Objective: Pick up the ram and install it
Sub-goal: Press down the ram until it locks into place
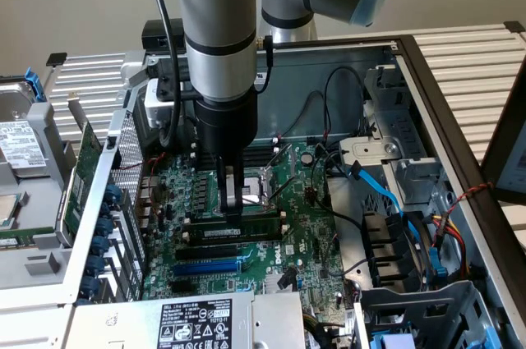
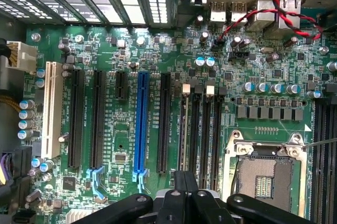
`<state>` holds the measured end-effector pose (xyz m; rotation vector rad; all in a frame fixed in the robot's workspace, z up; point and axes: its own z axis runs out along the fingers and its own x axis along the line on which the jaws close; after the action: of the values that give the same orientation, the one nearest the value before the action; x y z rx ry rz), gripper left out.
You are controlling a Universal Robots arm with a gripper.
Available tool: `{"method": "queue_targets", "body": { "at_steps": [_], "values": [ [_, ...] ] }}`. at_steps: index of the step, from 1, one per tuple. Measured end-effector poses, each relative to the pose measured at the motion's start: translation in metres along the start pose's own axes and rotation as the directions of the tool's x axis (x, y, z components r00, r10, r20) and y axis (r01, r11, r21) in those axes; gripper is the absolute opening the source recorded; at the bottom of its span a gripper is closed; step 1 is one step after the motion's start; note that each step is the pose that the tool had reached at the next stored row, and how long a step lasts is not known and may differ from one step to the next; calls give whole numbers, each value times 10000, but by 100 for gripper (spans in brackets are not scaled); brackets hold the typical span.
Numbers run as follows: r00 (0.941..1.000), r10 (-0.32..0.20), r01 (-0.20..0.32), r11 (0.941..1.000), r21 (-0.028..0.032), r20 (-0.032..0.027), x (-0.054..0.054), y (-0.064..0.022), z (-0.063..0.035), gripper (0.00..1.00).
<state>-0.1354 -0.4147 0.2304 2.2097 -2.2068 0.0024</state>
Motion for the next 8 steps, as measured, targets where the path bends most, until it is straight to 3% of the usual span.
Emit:
{"method": "queue_targets", "body": {
  "at_steps": [8],
  "values": [
    [10000,1,-1,10000,1,1,7,0,1,11]
  ]
}}
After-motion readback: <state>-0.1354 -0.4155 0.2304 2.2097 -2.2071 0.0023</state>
